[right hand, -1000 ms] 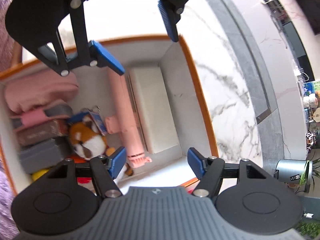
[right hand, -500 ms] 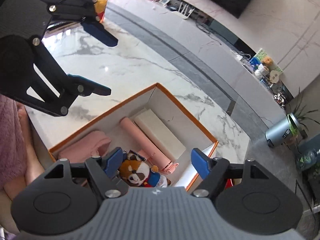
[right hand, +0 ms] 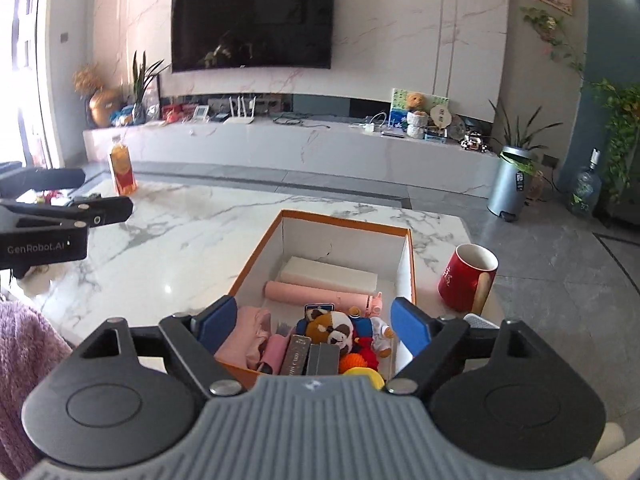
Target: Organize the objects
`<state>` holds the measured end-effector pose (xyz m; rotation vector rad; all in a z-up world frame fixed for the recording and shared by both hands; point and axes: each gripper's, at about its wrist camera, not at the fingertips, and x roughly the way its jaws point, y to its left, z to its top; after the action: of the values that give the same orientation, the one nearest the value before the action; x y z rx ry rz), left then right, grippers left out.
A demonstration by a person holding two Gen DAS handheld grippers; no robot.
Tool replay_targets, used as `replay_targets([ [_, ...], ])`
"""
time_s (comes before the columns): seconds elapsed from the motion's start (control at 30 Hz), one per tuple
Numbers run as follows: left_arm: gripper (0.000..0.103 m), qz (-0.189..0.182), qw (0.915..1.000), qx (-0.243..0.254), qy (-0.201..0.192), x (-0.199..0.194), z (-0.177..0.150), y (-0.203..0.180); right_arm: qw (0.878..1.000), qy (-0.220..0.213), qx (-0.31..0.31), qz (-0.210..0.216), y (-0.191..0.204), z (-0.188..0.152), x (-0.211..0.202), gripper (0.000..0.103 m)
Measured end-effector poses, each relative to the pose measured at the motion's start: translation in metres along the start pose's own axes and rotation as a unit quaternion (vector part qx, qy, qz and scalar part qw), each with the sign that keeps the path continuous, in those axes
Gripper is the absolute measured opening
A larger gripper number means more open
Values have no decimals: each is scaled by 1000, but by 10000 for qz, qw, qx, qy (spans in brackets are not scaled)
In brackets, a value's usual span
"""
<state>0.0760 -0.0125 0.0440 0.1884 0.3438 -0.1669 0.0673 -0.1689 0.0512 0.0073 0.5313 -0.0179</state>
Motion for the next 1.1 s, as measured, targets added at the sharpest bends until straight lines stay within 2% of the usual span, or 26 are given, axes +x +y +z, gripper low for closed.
replay_targets([
  [0.07,90,95,9999,-65,-68,-6,0,-4,9994,-186,293,-73,2,-7,-8,87],
  [0.17,92,-7,9998,-138,-113,-11,-3,-8,9973,-440,558,-166,5,-18,-17,90],
  [0.27,92,-45,9995,-317,79,-6,-12,-12,9961,-565,558,-384,11,-30,-13,91],
  [0.43,92,-10,9972,-346,669,16,-35,-17,9966,-379,539,-489,14,-51,2,93],
  [0.57,92,65,9953,-246,937,27,-52,-26,9965,-128,683,-469,12,-68,17,94],
  [0.8,92,175,9941,-116,1067,28,-66,-37,9963,-172,539,-652,10,-82,25,94],
  [1.1,92,311,9933,15,1114,27,-64,-41,9939,-218,864,-646,-6,-86,30,95],
])
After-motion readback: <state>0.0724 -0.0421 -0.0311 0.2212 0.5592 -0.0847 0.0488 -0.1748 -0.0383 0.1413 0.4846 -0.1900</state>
